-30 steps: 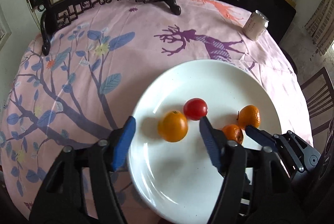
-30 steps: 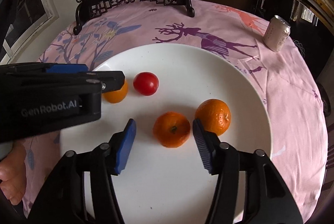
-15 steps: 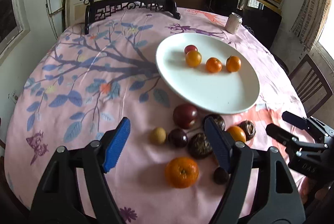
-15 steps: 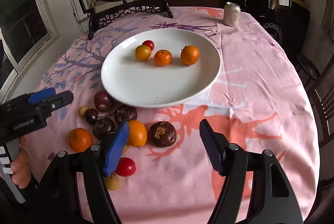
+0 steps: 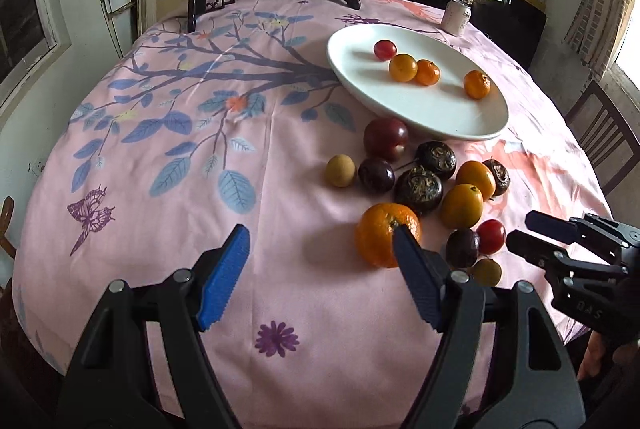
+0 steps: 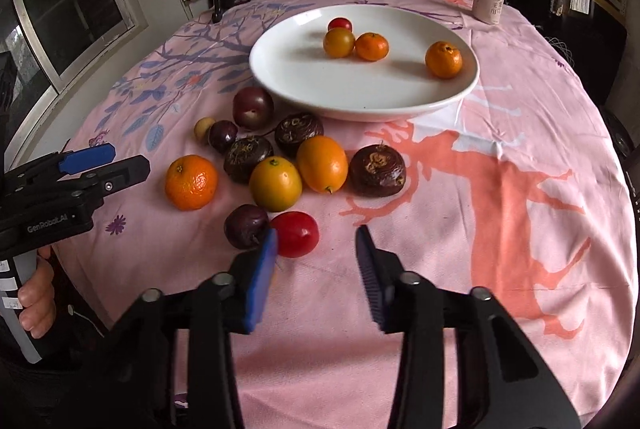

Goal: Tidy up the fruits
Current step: 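Grasp a red tomato with the right tool while the left tool grasps a large tangerine, then place both fruits on the white plate and open both tools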

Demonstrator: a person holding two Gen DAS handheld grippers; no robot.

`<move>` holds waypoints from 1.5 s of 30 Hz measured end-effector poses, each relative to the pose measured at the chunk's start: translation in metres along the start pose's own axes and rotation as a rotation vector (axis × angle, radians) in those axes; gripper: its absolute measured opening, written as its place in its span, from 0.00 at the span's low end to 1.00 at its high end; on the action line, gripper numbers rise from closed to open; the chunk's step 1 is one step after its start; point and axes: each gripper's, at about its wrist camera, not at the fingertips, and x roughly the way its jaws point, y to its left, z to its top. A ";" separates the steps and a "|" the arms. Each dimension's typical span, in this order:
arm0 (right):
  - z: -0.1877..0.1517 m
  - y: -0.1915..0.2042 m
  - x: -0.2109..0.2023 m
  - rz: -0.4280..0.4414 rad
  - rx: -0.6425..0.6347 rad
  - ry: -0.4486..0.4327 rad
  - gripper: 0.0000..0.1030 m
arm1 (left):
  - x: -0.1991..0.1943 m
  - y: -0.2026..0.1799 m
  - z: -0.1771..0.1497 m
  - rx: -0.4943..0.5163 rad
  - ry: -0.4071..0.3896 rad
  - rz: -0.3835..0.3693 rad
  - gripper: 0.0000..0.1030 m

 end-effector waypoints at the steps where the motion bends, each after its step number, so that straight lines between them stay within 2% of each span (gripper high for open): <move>1: 0.001 -0.001 0.005 0.013 0.008 0.011 0.38 | 0.000 0.000 -0.002 0.001 0.001 0.001 0.73; 7: 0.005 0.007 0.027 0.139 0.011 0.076 0.38 | -0.001 -0.004 -0.008 0.018 0.007 -0.016 0.73; 9: 0.005 0.013 0.026 0.140 -0.003 0.069 0.28 | 0.001 -0.007 -0.008 0.031 0.008 -0.019 0.73; 12: 0.003 0.012 0.013 0.069 -0.020 0.032 0.28 | 0.007 -0.013 -0.008 0.048 0.018 -0.029 0.73; 16: -0.005 -0.011 0.000 -0.036 0.024 0.018 0.28 | 0.022 -0.022 -0.008 0.063 0.048 -0.043 0.73; 19: -0.015 -0.028 -0.008 -0.068 0.057 0.019 0.28 | 0.032 -0.027 -0.006 0.067 0.070 -0.047 0.73; 21: -0.020 -0.035 -0.010 -0.070 0.070 0.024 0.28 | 0.041 -0.028 -0.004 0.060 0.093 -0.057 0.72; 23: -0.022 -0.039 -0.005 -0.053 0.083 0.034 0.28 | 0.050 -0.028 -0.003 0.046 0.118 -0.085 0.61; 24: -0.022 -0.040 -0.001 -0.046 0.093 0.039 0.29 | 0.050 -0.030 -0.002 0.049 0.103 -0.080 0.58; 25: -0.023 -0.042 0.002 -0.038 0.104 0.039 0.29 | 0.050 -0.032 -0.001 0.057 0.099 -0.099 0.43; 41: -0.014 -0.033 -0.002 -0.002 0.088 0.004 0.28 | 0.027 -0.021 0.006 0.016 0.075 -0.127 0.43; 45: 0.004 -0.031 -0.009 -0.012 0.061 -0.021 0.28 | 0.021 -0.023 0.021 0.031 0.057 -0.114 0.43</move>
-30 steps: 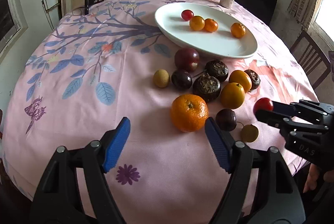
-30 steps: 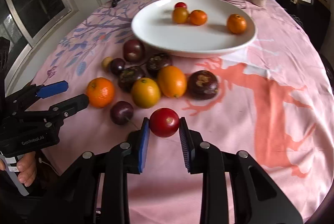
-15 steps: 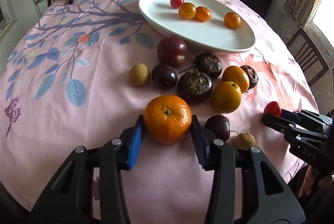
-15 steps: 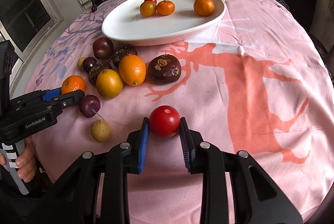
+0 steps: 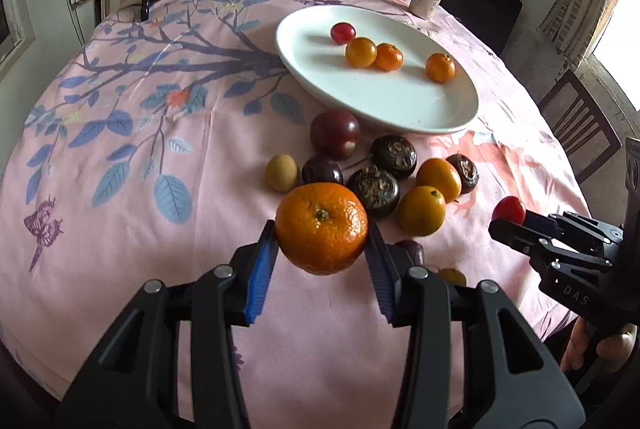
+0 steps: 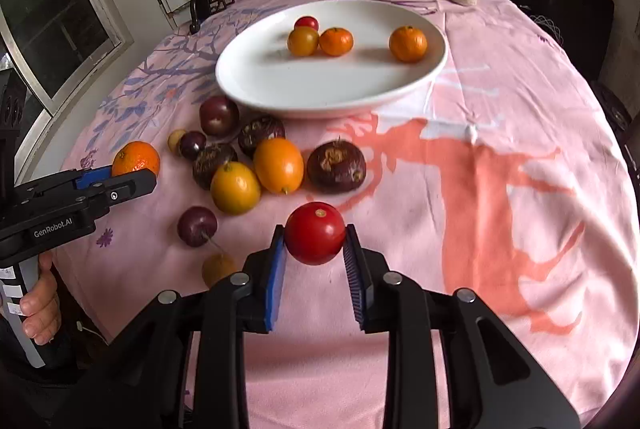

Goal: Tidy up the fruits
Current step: 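Place both fruits on the white plate and open both tools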

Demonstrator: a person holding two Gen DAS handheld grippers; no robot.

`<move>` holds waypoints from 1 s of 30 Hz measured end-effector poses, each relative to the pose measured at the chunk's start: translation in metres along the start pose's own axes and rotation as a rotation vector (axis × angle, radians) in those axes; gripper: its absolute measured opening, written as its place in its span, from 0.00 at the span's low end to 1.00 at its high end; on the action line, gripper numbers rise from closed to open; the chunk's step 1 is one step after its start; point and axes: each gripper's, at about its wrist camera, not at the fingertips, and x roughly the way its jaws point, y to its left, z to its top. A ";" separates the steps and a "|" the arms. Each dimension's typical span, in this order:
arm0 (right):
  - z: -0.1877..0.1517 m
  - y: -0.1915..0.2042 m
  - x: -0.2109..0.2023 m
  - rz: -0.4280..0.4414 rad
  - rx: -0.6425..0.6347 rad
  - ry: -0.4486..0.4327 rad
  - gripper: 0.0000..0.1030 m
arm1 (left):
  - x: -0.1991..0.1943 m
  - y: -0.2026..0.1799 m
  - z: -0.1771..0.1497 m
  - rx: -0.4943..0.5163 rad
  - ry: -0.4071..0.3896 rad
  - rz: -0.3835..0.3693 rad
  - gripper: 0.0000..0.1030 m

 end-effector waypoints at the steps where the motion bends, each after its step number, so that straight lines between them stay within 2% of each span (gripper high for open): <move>1: 0.008 0.001 -0.002 -0.010 -0.013 -0.014 0.28 | -0.002 -0.001 0.006 0.007 -0.011 0.010 0.43; 9: 0.078 0.007 0.009 -0.079 -0.054 -0.089 0.28 | 0.004 -0.007 0.084 -0.009 -0.053 0.061 0.43; 15: 0.128 -0.009 0.042 -0.145 -0.053 -0.053 0.28 | 0.043 -0.011 0.140 -0.031 -0.030 0.113 0.43; 20: 0.158 -0.023 0.076 -0.197 -0.059 -0.008 0.28 | 0.081 -0.007 0.168 -0.046 0.019 0.132 0.43; 27: 0.184 -0.035 0.111 -0.215 -0.053 0.018 0.28 | 0.120 -0.007 0.191 -0.054 0.063 0.157 0.44; 28: 0.187 -0.035 0.114 -0.222 -0.058 0.011 0.32 | 0.123 -0.007 0.194 -0.059 0.066 0.163 0.44; 29: 0.190 -0.035 0.116 -0.236 -0.063 0.002 0.42 | 0.126 -0.006 0.197 -0.067 0.069 0.164 0.44; 30: 0.191 -0.035 0.115 -0.250 -0.065 -0.009 0.48 | 0.126 -0.005 0.200 -0.078 0.064 0.160 0.45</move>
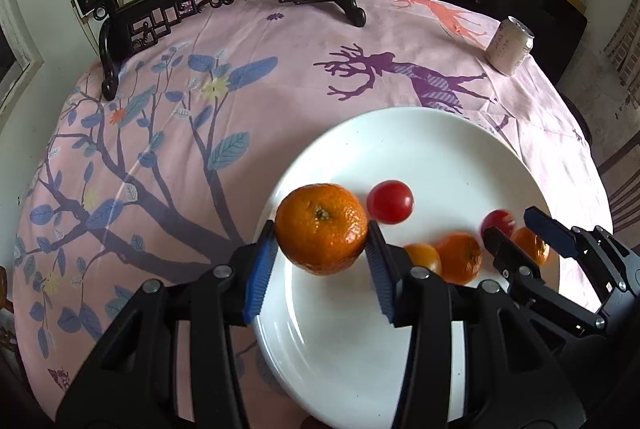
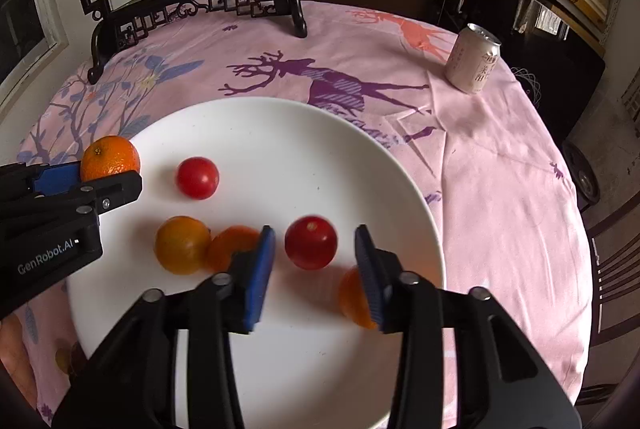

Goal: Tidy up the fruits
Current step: 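Place both fruits on the white plate and open both tools, then grasp a small brown kiwi-like fruit with the right tool while the left tool grasps a dark plum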

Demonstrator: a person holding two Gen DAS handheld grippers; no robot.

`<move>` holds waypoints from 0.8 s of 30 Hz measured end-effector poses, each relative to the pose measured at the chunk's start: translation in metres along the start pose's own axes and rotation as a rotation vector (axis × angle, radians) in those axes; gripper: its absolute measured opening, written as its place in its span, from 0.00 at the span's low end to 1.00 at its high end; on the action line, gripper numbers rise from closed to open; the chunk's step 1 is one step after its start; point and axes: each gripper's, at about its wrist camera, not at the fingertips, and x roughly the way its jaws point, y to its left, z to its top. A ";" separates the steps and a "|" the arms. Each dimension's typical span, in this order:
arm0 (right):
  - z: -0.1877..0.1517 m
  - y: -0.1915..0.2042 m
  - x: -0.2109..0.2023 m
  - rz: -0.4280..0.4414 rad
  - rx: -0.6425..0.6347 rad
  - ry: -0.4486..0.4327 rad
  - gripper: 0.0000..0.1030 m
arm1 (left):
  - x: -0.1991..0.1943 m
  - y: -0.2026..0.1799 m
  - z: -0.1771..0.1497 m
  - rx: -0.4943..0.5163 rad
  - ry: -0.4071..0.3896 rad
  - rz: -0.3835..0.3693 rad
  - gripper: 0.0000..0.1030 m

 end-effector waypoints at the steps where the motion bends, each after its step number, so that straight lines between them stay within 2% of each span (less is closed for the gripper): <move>1: 0.002 -0.002 -0.001 -0.008 0.004 -0.005 0.52 | -0.002 0.001 0.003 -0.009 -0.010 0.000 0.50; 2: 0.002 -0.004 -0.003 -0.012 0.010 -0.011 0.53 | -0.006 0.002 0.005 -0.014 -0.023 -0.002 0.57; 6: -0.004 -0.017 -0.034 -0.004 0.026 -0.043 0.53 | -0.040 0.008 0.000 -0.009 -0.087 -0.023 0.61; 7: -0.009 -0.019 -0.045 -0.004 0.026 -0.053 0.53 | -0.052 0.009 -0.006 -0.004 -0.106 -0.028 0.65; 11: -0.044 -0.016 -0.088 0.017 0.003 -0.077 0.55 | -0.102 0.016 -0.044 0.030 -0.200 -0.024 0.78; 13: -0.068 -0.009 -0.106 0.029 -0.011 -0.088 0.55 | -0.120 0.019 -0.071 0.049 -0.228 -0.037 0.81; 16: -0.104 0.003 -0.123 0.073 -0.019 -0.083 0.55 | -0.134 0.020 -0.113 0.072 -0.237 -0.052 0.82; 19: -0.135 0.017 -0.132 0.098 -0.022 -0.068 0.55 | -0.136 0.020 -0.148 0.097 -0.228 -0.034 0.82; 24: -0.174 0.039 -0.140 0.173 -0.029 -0.020 0.55 | -0.136 0.036 -0.186 0.073 -0.205 -0.006 0.82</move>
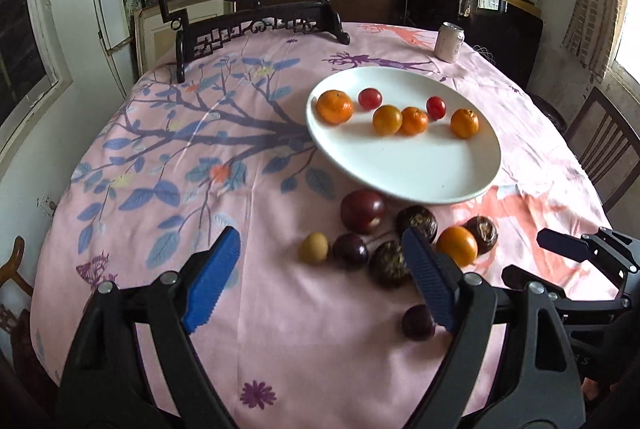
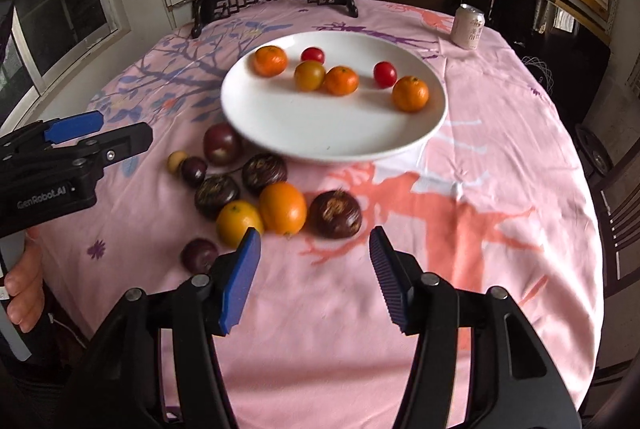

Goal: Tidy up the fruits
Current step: 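Grasp a small brown kiwi-like fruit with the right tool while the left tool grasps a dark plum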

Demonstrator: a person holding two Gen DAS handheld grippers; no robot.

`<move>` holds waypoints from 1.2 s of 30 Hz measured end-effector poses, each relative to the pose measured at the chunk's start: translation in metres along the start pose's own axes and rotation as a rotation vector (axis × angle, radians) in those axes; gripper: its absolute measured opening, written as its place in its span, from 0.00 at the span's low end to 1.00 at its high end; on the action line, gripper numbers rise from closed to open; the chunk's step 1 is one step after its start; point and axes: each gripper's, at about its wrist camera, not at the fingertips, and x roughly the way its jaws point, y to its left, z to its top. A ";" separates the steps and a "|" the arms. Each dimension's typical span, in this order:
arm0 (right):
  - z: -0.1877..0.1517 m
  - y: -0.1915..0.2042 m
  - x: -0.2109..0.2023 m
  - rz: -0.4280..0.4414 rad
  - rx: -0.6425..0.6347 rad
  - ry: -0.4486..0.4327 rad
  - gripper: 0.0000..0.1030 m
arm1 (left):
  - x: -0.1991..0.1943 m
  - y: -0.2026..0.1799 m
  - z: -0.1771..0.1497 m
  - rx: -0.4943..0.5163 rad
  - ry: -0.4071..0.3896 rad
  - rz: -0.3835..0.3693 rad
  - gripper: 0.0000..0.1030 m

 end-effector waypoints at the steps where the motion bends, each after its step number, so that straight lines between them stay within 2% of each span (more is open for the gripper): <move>1: -0.007 0.006 0.000 0.018 -0.008 0.009 0.55 | -0.001 0.004 -0.005 -0.009 0.006 0.004 0.82; 5: -0.025 0.026 0.009 0.050 -0.039 0.051 0.55 | -0.006 0.022 -0.021 -0.047 0.020 0.024 0.82; 11: -0.034 0.047 0.019 0.112 -0.072 0.073 0.55 | -0.013 0.043 -0.032 -0.089 0.026 0.039 0.82; 13: -0.033 0.049 0.027 0.123 -0.076 0.089 0.48 | -0.015 0.045 -0.034 -0.094 0.028 0.032 0.82; 15: -0.035 0.049 0.035 0.123 -0.073 0.111 0.26 | -0.016 0.043 -0.037 -0.092 0.033 0.012 0.82; 16: -0.034 0.049 0.034 0.104 -0.072 0.097 0.23 | -0.016 0.040 -0.038 -0.088 0.038 -0.003 0.82; 18: -0.035 0.044 0.028 0.119 -0.053 0.086 0.23 | -0.013 0.030 -0.041 -0.066 0.054 -0.035 0.82; 24: -0.038 0.006 0.009 -0.001 0.032 0.026 0.23 | 0.005 -0.018 -0.054 0.026 0.121 -0.118 0.82; 30: -0.051 -0.025 0.002 0.005 0.103 0.021 0.23 | 0.027 -0.050 -0.056 0.051 0.184 -0.162 0.82; 31: -0.053 -0.027 0.001 0.007 0.109 0.019 0.23 | 0.031 -0.053 -0.056 0.048 0.193 -0.162 0.81; 33: -0.056 -0.031 -0.001 0.013 0.121 0.015 0.23 | 0.037 -0.057 -0.056 0.045 0.199 -0.151 0.73; 35: -0.058 -0.035 -0.001 0.018 0.130 0.014 0.23 | 0.045 -0.060 -0.055 0.044 0.223 -0.154 0.54; 36: -0.059 -0.036 -0.002 0.020 0.134 0.013 0.23 | 0.046 -0.060 -0.055 0.038 0.219 -0.156 0.53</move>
